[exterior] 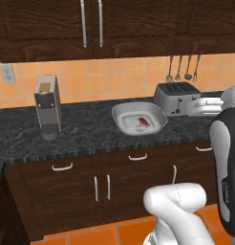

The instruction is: Place one garlic and one steak in each tupperware on the nearby counter, to pack two identical lunches.

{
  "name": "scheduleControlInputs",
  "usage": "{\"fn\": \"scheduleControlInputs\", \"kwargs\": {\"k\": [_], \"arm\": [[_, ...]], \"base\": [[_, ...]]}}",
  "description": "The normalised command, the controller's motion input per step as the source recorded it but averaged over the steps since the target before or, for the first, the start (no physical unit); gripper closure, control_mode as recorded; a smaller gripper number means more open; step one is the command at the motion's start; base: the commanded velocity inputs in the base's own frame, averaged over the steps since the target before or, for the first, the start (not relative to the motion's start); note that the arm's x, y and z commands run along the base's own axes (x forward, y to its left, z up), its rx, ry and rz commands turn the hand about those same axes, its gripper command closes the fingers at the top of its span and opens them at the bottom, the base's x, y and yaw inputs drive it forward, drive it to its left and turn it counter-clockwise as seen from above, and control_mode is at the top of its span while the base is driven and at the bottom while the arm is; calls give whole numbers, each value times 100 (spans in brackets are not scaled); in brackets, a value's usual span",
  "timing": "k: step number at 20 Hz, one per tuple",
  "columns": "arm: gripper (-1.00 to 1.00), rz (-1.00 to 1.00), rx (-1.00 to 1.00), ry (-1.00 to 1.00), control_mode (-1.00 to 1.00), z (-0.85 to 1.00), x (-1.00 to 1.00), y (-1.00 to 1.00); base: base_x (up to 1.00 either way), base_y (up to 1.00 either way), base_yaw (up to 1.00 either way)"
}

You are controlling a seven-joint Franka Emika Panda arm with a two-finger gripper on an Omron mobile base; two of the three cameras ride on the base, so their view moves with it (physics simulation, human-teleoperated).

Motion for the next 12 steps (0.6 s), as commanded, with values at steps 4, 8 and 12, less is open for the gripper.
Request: {"fn": "scheduleControlInputs", "kwargs": {"k": [4,8,12], "arm": [[-100,0,0,0,-100,0,-1,0],[-100,0,0,0,100,0,0,0],[-100,0,0,0,100,0,0,0]], "base": [[0,0,0],[0,0,0],[-2,-36,0]]}}
